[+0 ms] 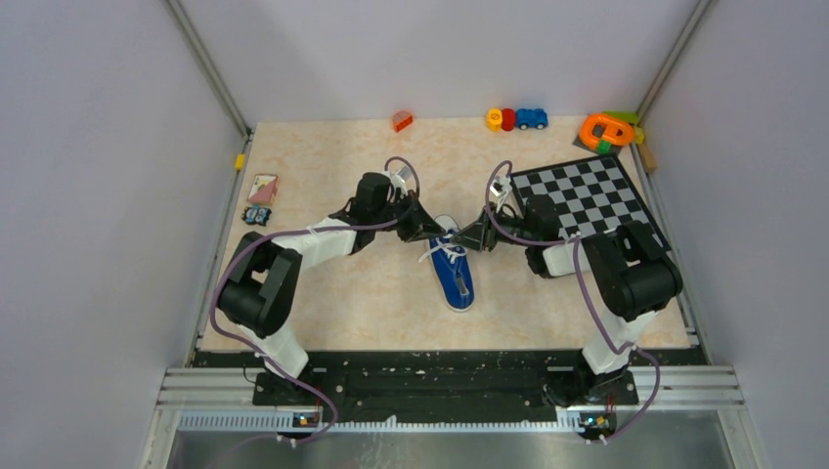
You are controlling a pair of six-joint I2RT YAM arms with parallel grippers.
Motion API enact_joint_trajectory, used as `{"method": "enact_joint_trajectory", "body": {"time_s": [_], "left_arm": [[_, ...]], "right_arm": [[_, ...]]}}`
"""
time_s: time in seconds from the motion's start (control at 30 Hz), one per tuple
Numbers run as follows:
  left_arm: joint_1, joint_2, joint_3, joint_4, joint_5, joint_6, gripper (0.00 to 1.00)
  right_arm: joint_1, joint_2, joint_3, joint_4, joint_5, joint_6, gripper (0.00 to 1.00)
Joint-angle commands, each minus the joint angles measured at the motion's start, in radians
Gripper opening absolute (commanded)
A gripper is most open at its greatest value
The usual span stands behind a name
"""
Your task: Tie the shoes
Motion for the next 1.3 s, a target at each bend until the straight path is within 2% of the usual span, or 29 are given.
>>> {"method": "enact_joint_trajectory", "body": {"time_s": [0.0, 0.17, 0.27, 0.4, 0.77, 1.0, 1.17, 1.27], "left_arm": [[0.006, -0.025, 0.020, 0.011, 0.000, 0.006, 0.00], [0.008, -0.017, 0.037, 0.006, 0.004, 0.008, 0.00], [0.010, -0.011, 0.046, 0.001, 0.007, 0.011, 0.00], [0.012, -0.007, 0.053, -0.002, 0.011, 0.010, 0.00], [0.015, -0.010, 0.052, -0.005, 0.017, 0.016, 0.00], [0.006, -0.041, -0.009, 0.044, 0.035, 0.028, 0.00], [-0.020, -0.058, -0.047, 0.073, 0.030, 0.050, 0.00], [-0.034, -0.081, -0.077, 0.106, 0.015, 0.065, 0.00]], "right_arm": [[-0.011, -0.012, 0.014, 0.000, 0.012, -0.020, 0.34], [-0.014, -0.016, 0.011, -0.006, 0.017, -0.017, 0.34], [-0.016, -0.021, 0.011, -0.007, 0.020, -0.013, 0.43], [-0.019, -0.031, 0.008, -0.006, 0.018, -0.005, 0.44], [-0.024, -0.022, 0.008, 0.026, -0.006, 0.037, 0.25], [-0.024, -0.008, 0.014, 0.051, -0.011, 0.066, 0.14], [-0.024, 0.004, 0.016, 0.079, -0.019, 0.093, 0.01], [-0.025, 0.004, 0.018, 0.076, -0.016, 0.099, 0.00]]}}
